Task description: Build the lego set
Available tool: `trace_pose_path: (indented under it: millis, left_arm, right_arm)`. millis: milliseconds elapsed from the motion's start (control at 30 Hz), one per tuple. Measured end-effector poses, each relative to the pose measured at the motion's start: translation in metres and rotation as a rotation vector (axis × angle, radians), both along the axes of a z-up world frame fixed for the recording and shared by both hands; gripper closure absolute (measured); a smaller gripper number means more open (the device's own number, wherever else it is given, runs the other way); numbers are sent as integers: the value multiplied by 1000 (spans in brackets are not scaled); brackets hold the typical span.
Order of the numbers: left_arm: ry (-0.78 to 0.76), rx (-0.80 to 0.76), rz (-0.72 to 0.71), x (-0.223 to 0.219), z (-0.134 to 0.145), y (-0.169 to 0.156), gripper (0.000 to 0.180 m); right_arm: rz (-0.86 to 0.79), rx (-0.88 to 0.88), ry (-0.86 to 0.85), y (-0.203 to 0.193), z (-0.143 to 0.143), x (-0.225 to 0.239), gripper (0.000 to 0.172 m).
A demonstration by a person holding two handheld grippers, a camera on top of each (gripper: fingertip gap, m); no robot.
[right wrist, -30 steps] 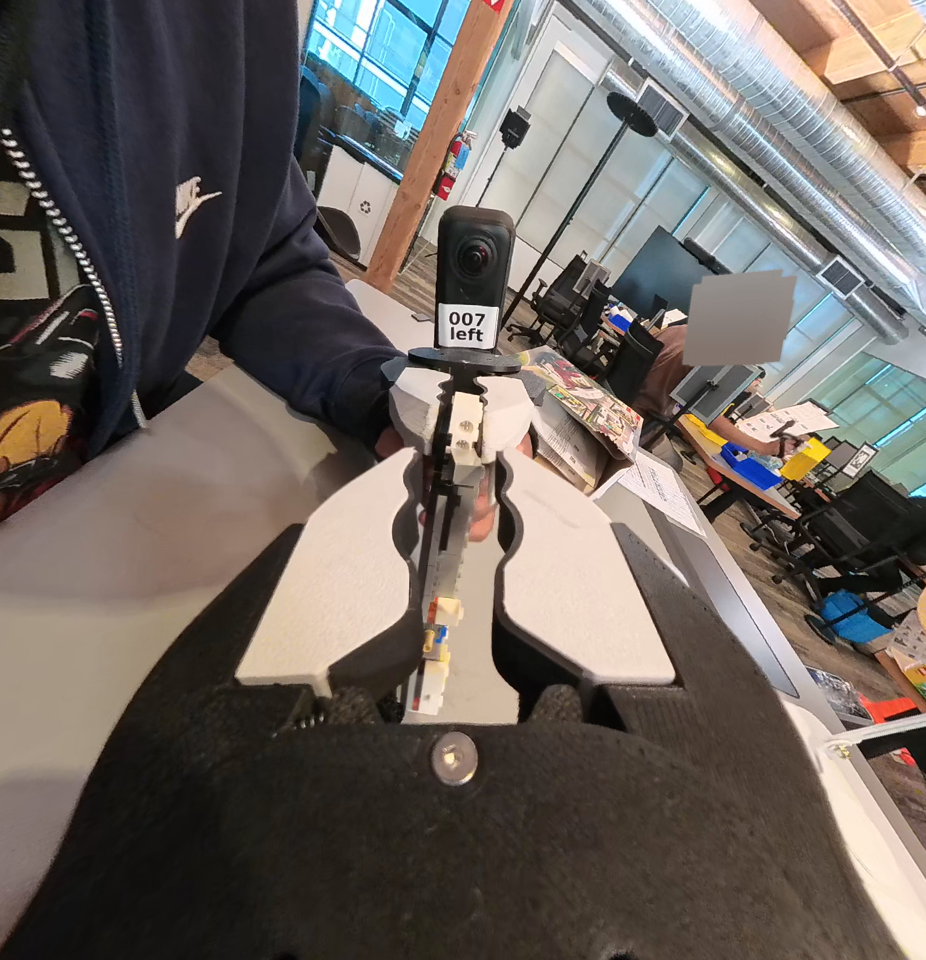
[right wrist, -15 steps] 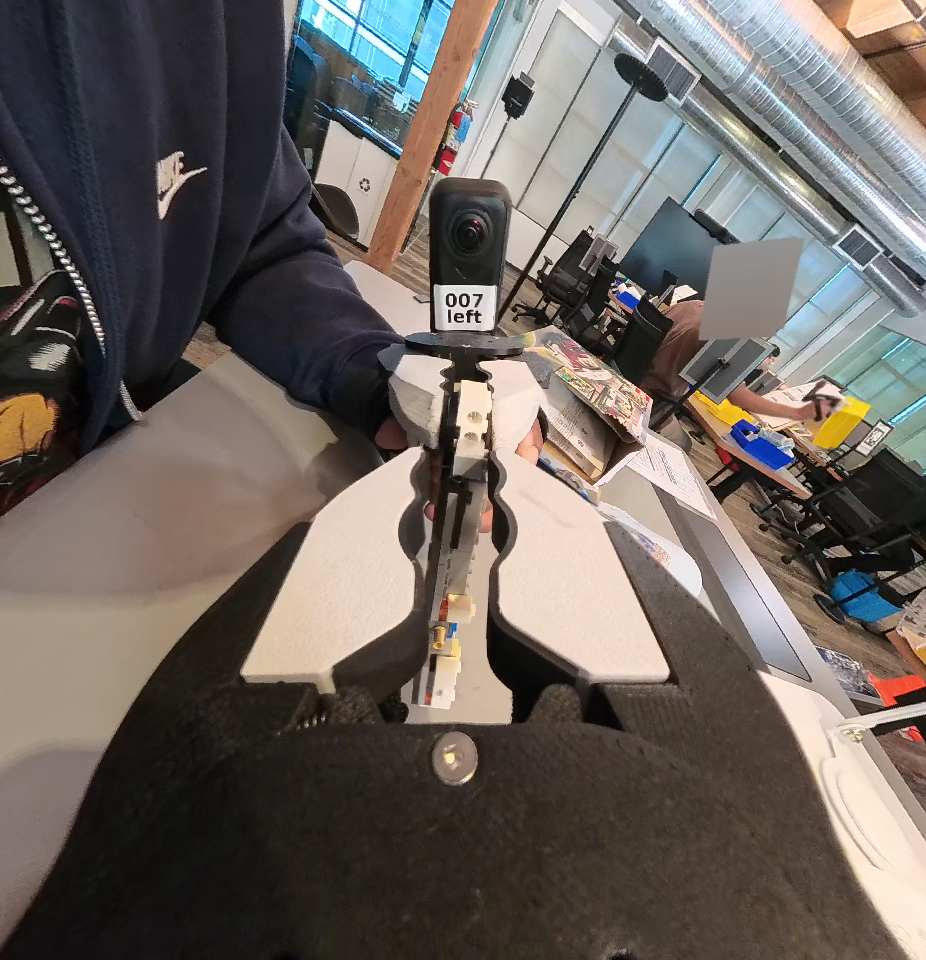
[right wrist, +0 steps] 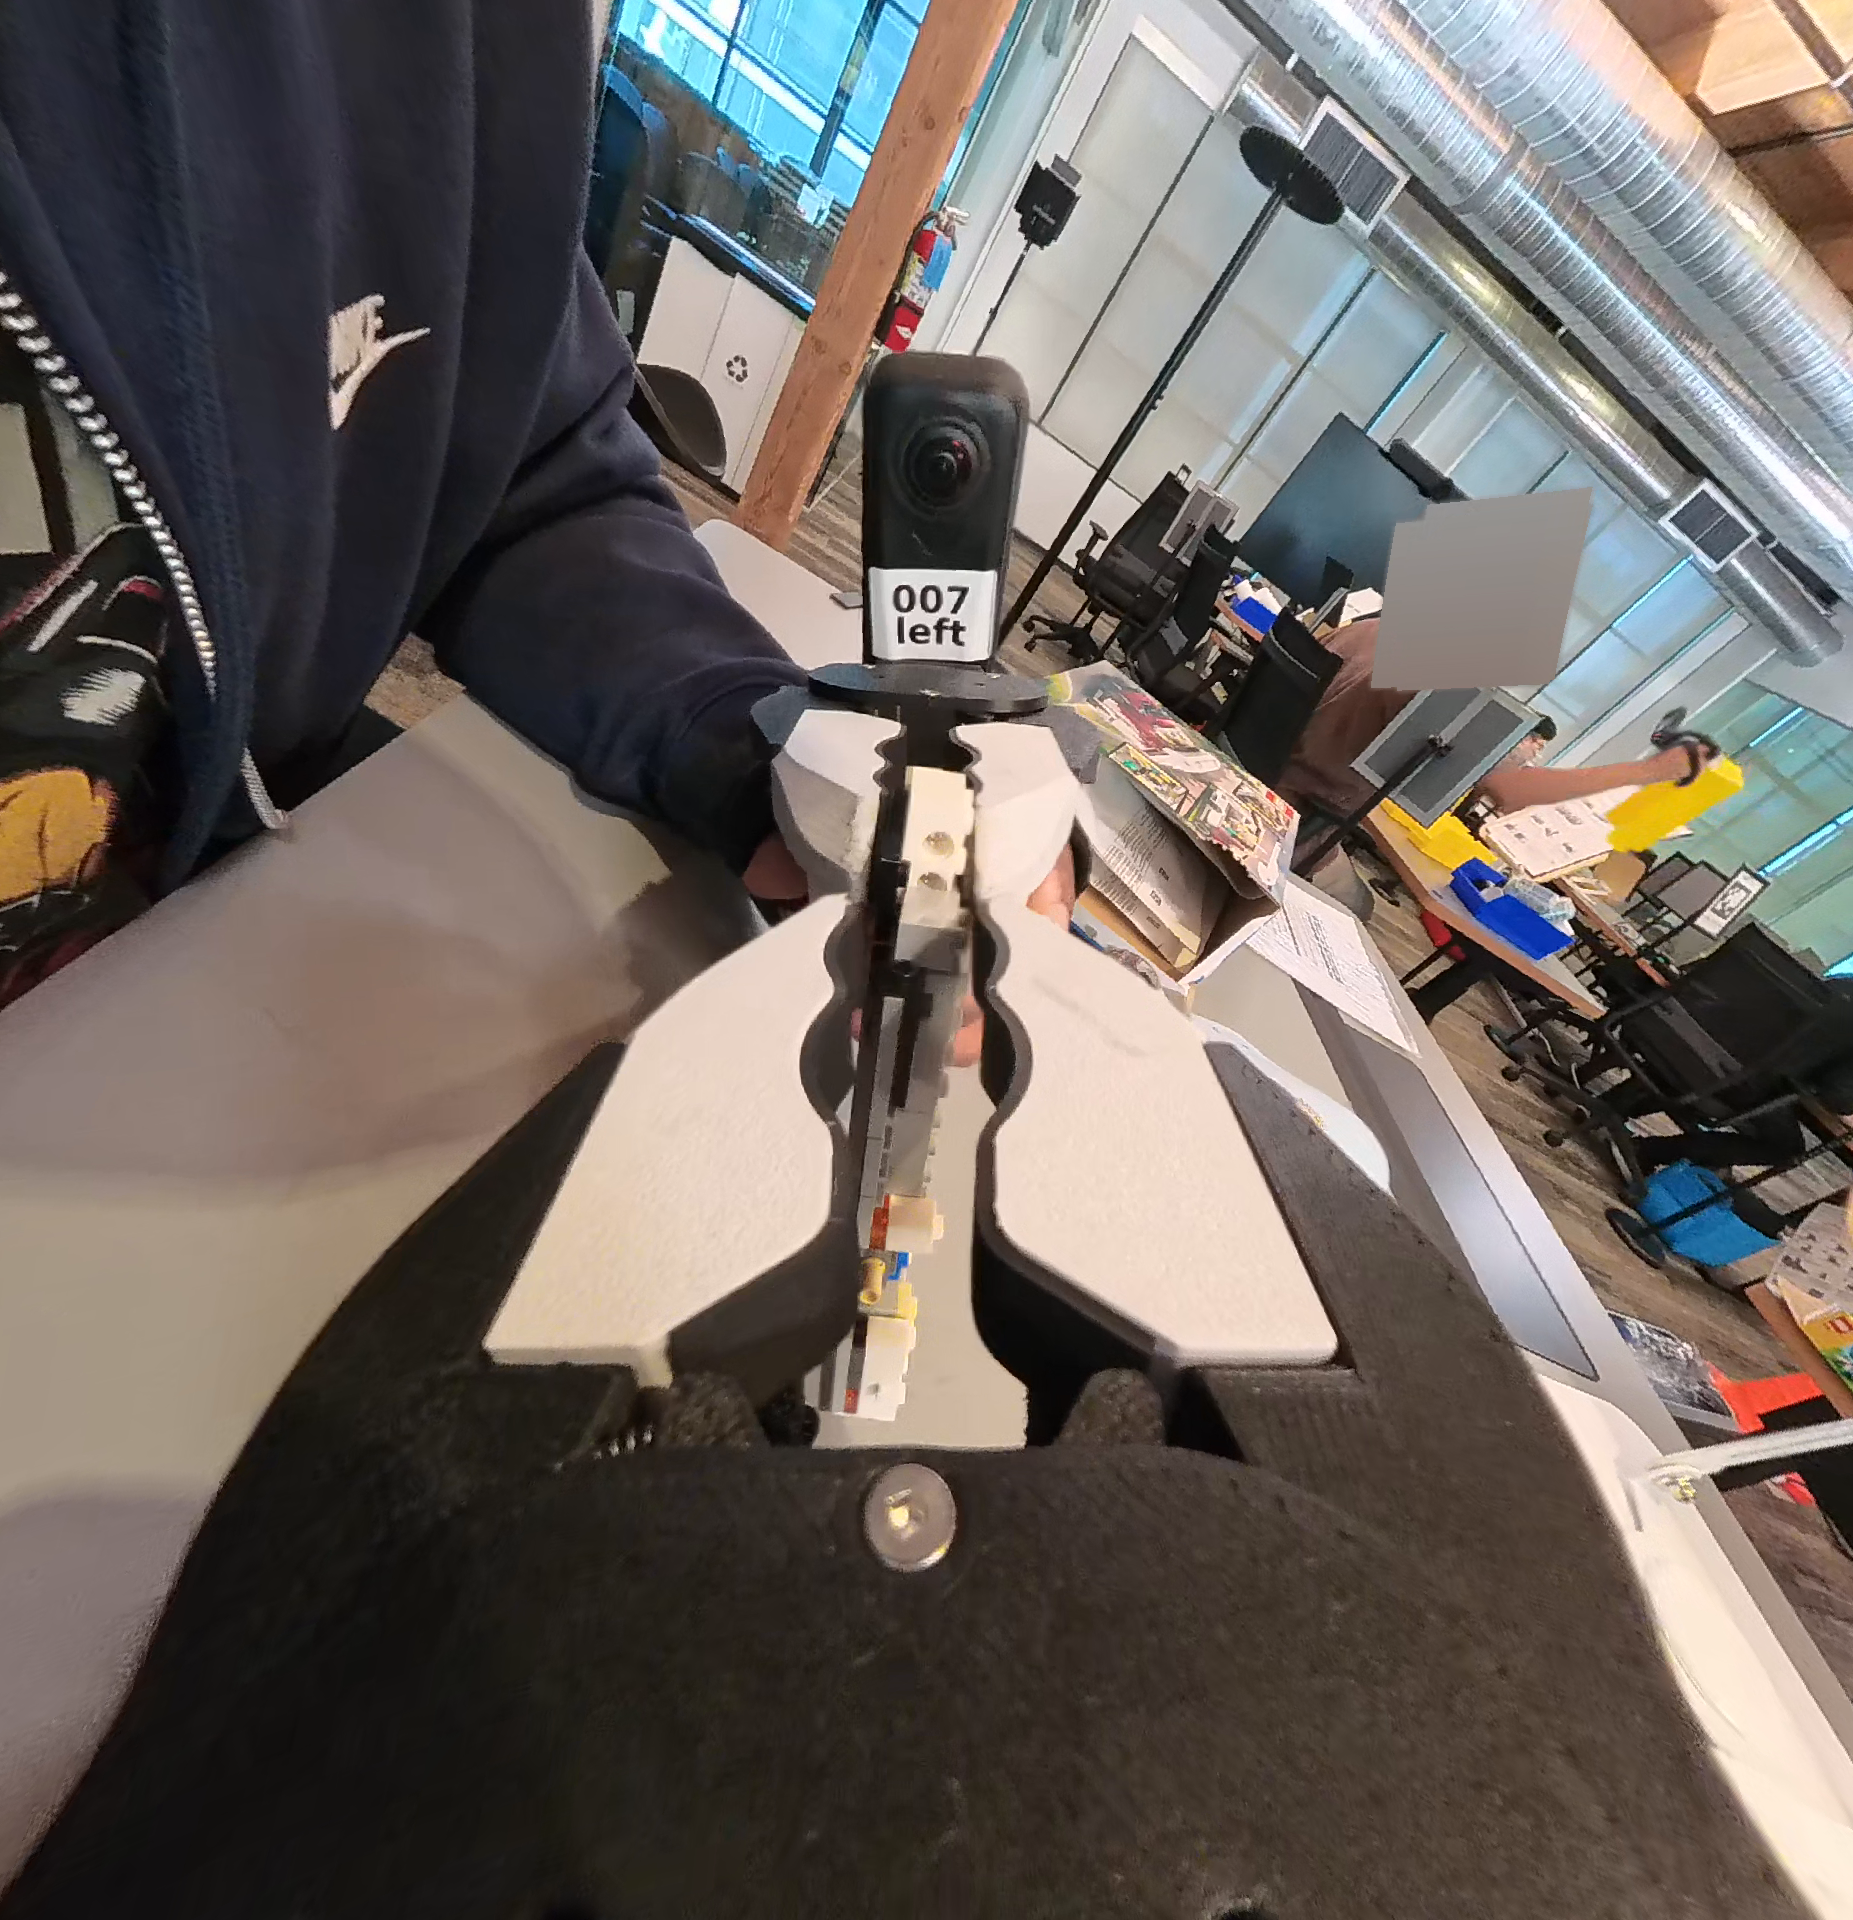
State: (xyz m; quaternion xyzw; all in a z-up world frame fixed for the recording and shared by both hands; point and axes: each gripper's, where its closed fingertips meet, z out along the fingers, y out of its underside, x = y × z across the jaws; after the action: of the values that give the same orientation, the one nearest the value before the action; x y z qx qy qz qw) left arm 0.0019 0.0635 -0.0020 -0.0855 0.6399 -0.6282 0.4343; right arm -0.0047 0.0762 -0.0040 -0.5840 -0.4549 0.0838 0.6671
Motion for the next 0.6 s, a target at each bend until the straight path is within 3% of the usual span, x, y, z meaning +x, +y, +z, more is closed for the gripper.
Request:
trace_pose_path:
  millis: [600]
  left_arm:
    - [-62, 26, 36, 0, 3, -2, 164]
  right_arm:
    - [59, -56, 64, -4, 3, -1, 155]
